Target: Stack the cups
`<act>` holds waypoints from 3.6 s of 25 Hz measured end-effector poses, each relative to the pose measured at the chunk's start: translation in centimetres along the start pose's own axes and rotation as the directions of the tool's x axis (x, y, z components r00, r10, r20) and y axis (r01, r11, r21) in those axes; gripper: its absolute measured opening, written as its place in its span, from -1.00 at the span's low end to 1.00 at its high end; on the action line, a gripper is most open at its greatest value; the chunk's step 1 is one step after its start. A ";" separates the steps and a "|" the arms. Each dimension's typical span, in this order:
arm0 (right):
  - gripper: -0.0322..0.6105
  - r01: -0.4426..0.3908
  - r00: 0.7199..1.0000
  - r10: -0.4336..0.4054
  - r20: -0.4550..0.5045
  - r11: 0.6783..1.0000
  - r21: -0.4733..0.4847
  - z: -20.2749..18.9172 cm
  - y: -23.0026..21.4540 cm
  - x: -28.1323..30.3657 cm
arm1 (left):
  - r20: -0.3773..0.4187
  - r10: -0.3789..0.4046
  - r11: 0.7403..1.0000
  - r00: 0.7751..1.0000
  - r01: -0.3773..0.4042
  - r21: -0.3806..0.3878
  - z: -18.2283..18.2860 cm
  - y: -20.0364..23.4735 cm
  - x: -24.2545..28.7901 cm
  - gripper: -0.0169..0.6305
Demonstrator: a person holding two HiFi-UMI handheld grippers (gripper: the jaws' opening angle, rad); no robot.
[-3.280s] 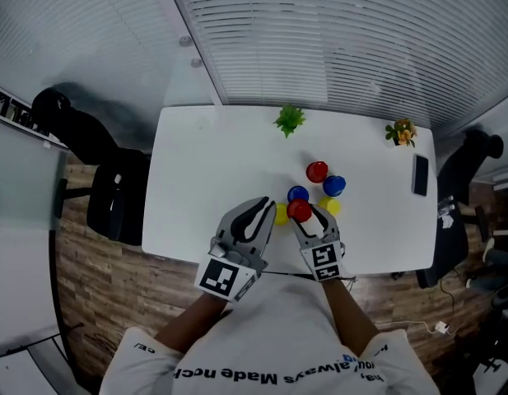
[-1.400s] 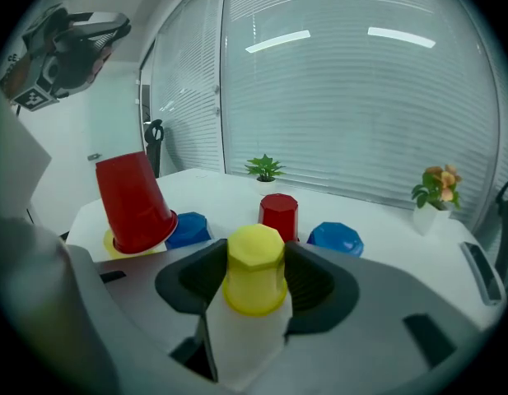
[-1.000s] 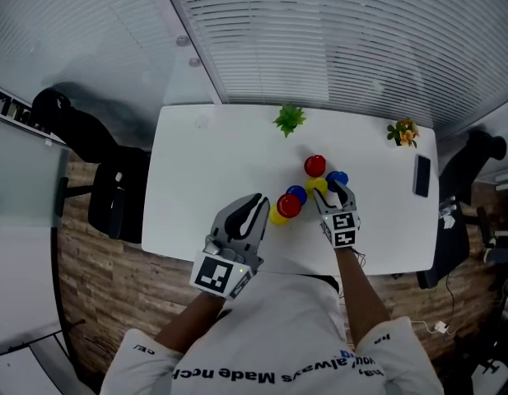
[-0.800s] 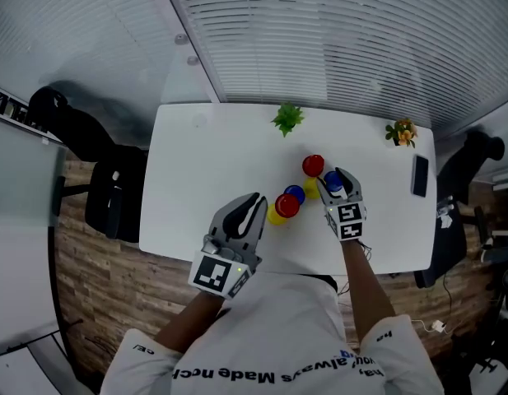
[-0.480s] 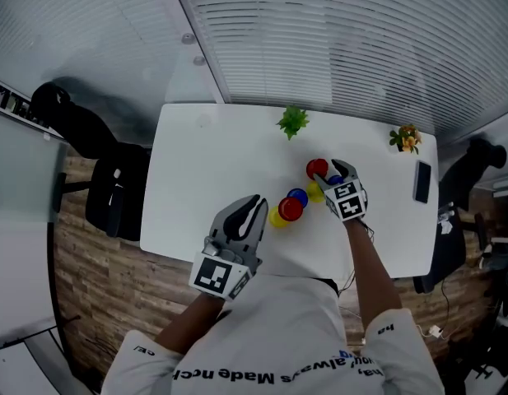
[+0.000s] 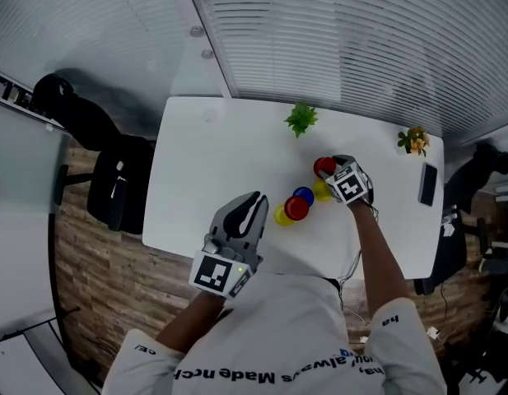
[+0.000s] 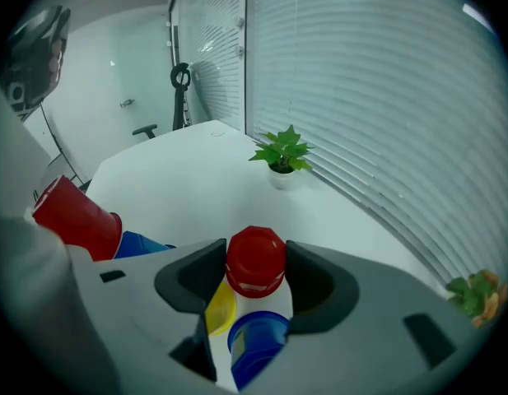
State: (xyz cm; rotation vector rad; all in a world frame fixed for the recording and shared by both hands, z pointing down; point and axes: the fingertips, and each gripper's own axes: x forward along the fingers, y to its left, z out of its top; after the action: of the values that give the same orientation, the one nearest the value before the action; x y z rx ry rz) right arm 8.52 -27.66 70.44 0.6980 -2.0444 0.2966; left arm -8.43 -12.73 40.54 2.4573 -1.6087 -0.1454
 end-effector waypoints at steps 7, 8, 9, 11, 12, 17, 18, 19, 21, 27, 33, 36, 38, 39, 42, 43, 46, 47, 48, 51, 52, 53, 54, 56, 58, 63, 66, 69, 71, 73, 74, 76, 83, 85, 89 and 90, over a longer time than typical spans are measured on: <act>-0.17 0.044 0.995 -0.044 0.084 0.999 0.001 1.8 -0.3 -3.7 | 0.006 -0.007 1.000 1.000 0.007 0.000 0.0 0.0 -0.2 -0.78; -0.17 0.046 0.993 -0.047 0.105 0.999 0.004 2.2 -0.1 -4.9 | 0.007 -0.011 1.000 1.000 0.011 0.001 0.1 -0.2 -0.2 -0.78; -0.17 0.045 0.991 -0.045 0.123 0.999 0.003 2.5 0.4 -6.0 | 0.009 -0.015 1.000 1.000 0.015 0.003 0.1 -0.3 -0.2 -0.78; -0.17 0.031 0.990 -0.029 0.141 0.999 -0.014 2.7 1.7 -8.1 | 0.013 -0.024 1.000 1.000 0.024 0.007 0.3 -0.7 -0.2 -0.78; -0.17 0.021 0.989 -0.017 0.144 0.999 -0.026 2.8 2.7 -9.0 | 0.015 -0.027 1.000 1.000 0.027 0.008 0.3 -0.9 -0.2 -0.78; -0.17 0.033 0.986 -0.021 0.166 0.997 -0.072 2.8 5.6 -10.8 | 0.016 -0.047 0.999 0.999 0.046 0.010 0.3 -1.7 -0.3 -0.78; -0.17 0.054 0.983 -0.040 0.181 0.996 -0.072 2.9 5.5 -11.0 | 0.017 -0.050 0.999 0.999 0.050 0.010 0.3 -1.8 -0.3 -0.78; -0.17 0.072 0.979 -0.057 0.197 0.995 -0.068 3.2 5.3 -11.3 | 0.018 -0.053 0.999 0.998 0.053 0.010 0.3 -2.0 -0.4 -0.78; -0.17 0.083 0.975 -0.068 0.212 0.995 -0.063 3.6 5.1 -11.8 | 0.020 -0.056 0.998 0.998 0.056 0.012 0.4 -2.2 -0.5 -0.78; -0.17 0.004 0.990 0.011 0.142 0.994 -0.106 2.4 7.4 -12.1 | 0.022 -0.058 0.998 0.998 0.057 0.016 0.6 -2.4 -0.9 -0.78; -0.16 -0.036 0.997 0.045 0.068 0.992 -0.124 -0.2 9.2 -10.6 | 0.021 -0.059 0.998 0.998 0.058 0.016 0.3 -2.5 -1.3 -0.78; -0.16 -0.023 0.997 0.032 0.076 0.993 -0.115 -0.3 9.3 -10.2 | 0.017 -0.057 0.998 0.998 0.057 0.014 0.2 -2.6 -1.4 -0.78; -0.15 -0.016 0.996 0.026 0.090 0.995 -0.103 -0.1 9.2 -10.1 | 0.018 -0.057 0.998 0.998 0.057 0.015 0.3 -2.7 -1.4 -0.78; -0.12 -0.014 0.995 0.024 0.096 0.995 -0.100 0.1 9.1 -10.0 | 0.019 -0.058 0.998 0.998 0.057 0.015 0.3 -2.7 -1.4 -0.78; 0.02 -0.020 0.989 0.029 0.144 0.998 -0.065 0.7 8.9 -10.8 | 0.018 -0.056 0.998 0.998 0.056 0.017 0.4 -2.6 -1.3 -0.78; 0.02 -0.026 0.984 0.032 0.178 0.999 -0.036 1.1 8.7 -11.5 | 0.017 -0.055 0.998 0.998 0.055 0.017 0.3 -2.6 -1.4 -0.78; 0.01 -0.016 0.954 -0.014 0.300 0.995 0.097 1.1 6.2 -14.4 | 0.018 -0.055 0.998 0.998 0.054 0.018 0.5 -2.6 -1.4 -0.78; 0.00 0.006 0.944 -0.052 0.327 0.990 0.139 0.6 4.9 -15.1 | 0.018 -0.055 0.998 0.998 0.054 0.019 0.5 -2.6 -1.4 -0.78; -0.02 0.036 0.935 -0.094 0.341 0.984 0.172 -0.1 3.5 -15.5 | 0.018 -0.055 0.998 0.998 0.054 0.019 0.5 -2.6 -1.4 -0.78; -0.03 0.127 0.923 -0.194 0.332 0.968 0.215 -2.8 0.4 -15.1 | 0.013 -0.052 0.998 0.999 0.052 0.020 0.3 -2.5 -1.3 -0.78; -0.03 0.145 0.921 -0.214 0.325 0.964 0.224 -3.7 -0.2 -14.5 | 0.011 -0.052 0.998 0.999 0.052 0.020 0.3 -2.5 -1.3 -0.78; -0.04 0.155 0.920 -0.227 0.320 0.960 0.234 -4.6 -0.8 -13.8 | 0.009 -0.052 0.998 0.999 0.052 0.020 0.2 -2.5 -1.2 -0.78; -0.04 0.158 0.920 -0.233 0.316 0.957 0.243 -5.2 -1.1 -13.1 | 0.006 -0.052 0.998 0.999 0.052 0.020 0.2 -2.5 -1.2 -0.78; -0.04 0.154 0.922 -0.230 0.311 0.956 0.249 -6.1 -1.4 -11.5 | 0.003 -0.053 0.998 0.999 0.053 0.020 0.1 -2.5 -1.0 -0.78; -0.03 0.153 0.927 -0.223 0.300 0.959 0.239 -6.4 -1.4 -10.1 | 0.001 -0.052 0.998 0.999 0.052 0.020 0.1 -2.6 -1.0 -0.78; -0.01 0.151 0.938 -0.210 0.275 0.964 0.219 -6.7 -1.5 -7.3 | 0.000 -0.045 0.999 0.999 0.045 0.020 0.1 -2.5 -0.8 -0.78; -0.01 0.146 0.943 -0.205 0.262 0.963 0.228 -7.0 -1.6 -6.2 | -0.002 -0.037 0.999 0.999 0.037 0.021 0.0 -2.2 -0.8 -0.78; -0.02 0.143 0.949 -0.200 0.246 0.963 0.230 -7.4 -1.7 -5.3 | -0.005 -0.030 0.999 1.000 0.030 0.022 0.0 -1.9 -0.8 -0.78; -0.06 0.142 0.954 -0.195 0.230 0.963 0.229 -7.9 -1.6 -4.8 | -0.008 -0.029 0.999 1.000 0.029 0.021 0.0 -1.8 -0.8 -0.78; -0.13 0.143 0.955 -0.194 0.223 0.964 0.226 -8.2 -1.6 -4.8 | -0.007 -0.029 0.999 1.000 0.029 0.021 0.0 -1.8 -0.8 -0.78; -0.13 0.147 0.954 -0.198 0.226 0.964 0.223 -8.1 -1.7 -5.0 | -0.005 -0.030 0.999 1.000 0.030 0.022 0.0 -1.8 -0.8 -0.78; -0.14 0.159 0.948 -0.211 0.237 0.963 0.219 -7.5 -1.8 -6.1 | -0.003 -0.032 0.999 0.999 0.032 0.023 0.0 -1.9 -0.8 -0.78; -0.14 0.169 0.927 -0.224 0.301 0.965 0.199 -2.8 -1.2 -13.6 | 0.009 -0.042 0.999 0.999 0.042 0.025 0.5 -2.1 -1.1 -0.78; -0.13 0.155 0.925 -0.205 0.321 0.972 0.174 -1.0 -0.2 -15.8 | 0.011 -0.045 0.999 0.999 0.045 0.025 0.6 -2.2 -1.1 -0.78; -0.13 0.096 0.928 -0.128 0.351 0.990 0.107 2.6 3.5 -18.9 | 0.011 -0.050 0.998 0.999 0.050 0.024 0.4 -2.4 -1.3 -0.78; -0.14 0.078 0.929 -0.105 0.355 0.993 0.089 3.3 4.6 -19.4 | 0.012 -0.051 0.998 0.999 0.051 0.025 0.5 -2.4 -1.4 -0.78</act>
State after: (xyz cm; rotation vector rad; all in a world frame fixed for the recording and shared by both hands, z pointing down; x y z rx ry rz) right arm 11.48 -18.51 52.67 0.9474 -2.3468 0.2002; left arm -6.89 -10.57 39.52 2.5218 -1.5624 -0.1501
